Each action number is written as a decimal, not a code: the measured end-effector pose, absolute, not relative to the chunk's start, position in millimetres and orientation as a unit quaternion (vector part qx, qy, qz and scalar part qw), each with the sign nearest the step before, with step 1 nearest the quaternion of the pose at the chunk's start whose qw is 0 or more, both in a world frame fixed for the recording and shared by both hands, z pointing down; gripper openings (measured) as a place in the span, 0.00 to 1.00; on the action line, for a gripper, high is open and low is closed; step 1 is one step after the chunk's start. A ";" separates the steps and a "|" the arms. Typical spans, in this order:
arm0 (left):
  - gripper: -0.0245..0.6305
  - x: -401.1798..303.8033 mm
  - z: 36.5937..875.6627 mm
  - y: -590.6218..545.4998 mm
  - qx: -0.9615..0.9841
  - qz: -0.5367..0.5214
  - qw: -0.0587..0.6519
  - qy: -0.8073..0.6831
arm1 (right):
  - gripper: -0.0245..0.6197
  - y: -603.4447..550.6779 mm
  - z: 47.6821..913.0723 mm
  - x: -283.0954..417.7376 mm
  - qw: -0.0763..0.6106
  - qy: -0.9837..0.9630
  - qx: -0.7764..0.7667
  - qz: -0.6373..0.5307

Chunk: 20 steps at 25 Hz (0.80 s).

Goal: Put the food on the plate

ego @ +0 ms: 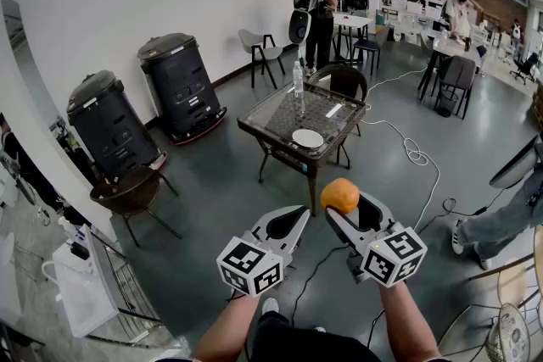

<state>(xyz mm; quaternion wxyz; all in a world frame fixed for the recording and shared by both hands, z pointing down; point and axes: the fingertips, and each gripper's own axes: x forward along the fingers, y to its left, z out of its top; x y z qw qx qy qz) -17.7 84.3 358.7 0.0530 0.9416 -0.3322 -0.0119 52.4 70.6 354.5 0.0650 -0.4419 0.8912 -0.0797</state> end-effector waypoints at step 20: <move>0.05 -3.3 363.2 75.5 0.941 -0.004 0.053 -0.333 | 0.49 59.6 355.6 69.1 0.077 0.892 -0.438 -0.086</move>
